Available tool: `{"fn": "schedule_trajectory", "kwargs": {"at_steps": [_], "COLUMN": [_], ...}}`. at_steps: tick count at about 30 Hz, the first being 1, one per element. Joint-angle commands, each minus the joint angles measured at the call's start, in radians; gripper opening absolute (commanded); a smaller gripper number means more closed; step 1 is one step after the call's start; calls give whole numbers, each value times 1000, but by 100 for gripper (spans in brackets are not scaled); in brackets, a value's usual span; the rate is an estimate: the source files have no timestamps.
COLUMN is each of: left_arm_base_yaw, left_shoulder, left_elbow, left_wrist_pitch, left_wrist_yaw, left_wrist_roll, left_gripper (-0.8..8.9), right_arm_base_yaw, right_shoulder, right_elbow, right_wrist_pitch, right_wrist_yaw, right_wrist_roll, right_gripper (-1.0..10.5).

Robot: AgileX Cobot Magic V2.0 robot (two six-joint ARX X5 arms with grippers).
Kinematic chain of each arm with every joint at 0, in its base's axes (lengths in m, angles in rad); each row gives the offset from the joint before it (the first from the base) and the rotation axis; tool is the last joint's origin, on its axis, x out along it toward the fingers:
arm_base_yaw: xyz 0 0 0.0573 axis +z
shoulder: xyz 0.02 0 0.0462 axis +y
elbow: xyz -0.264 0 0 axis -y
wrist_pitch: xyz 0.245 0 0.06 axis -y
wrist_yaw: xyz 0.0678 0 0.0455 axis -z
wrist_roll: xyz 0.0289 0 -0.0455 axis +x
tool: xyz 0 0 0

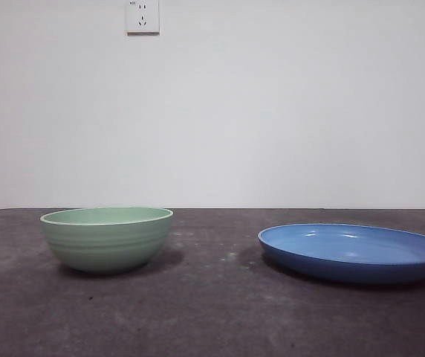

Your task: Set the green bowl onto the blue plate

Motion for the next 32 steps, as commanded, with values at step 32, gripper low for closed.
{"fn": "schedule_trajectory", "kwargs": {"at_steps": [32], "left_arm_base_yaw": [-71], "left_shoulder": [694], "left_elbow": [777], "left_wrist_pitch": [-691], "left_wrist_yaw": [457], "left_wrist_roll": [556], "left_gripper": [9], "right_arm_base_yaw": [37], "right_shoulder": [654], "right_elbow": [805], "right_wrist_pitch": [-930], "right_wrist_yaw": [-380], "right_wrist_roll": [-437], "right_gripper": [7]}}
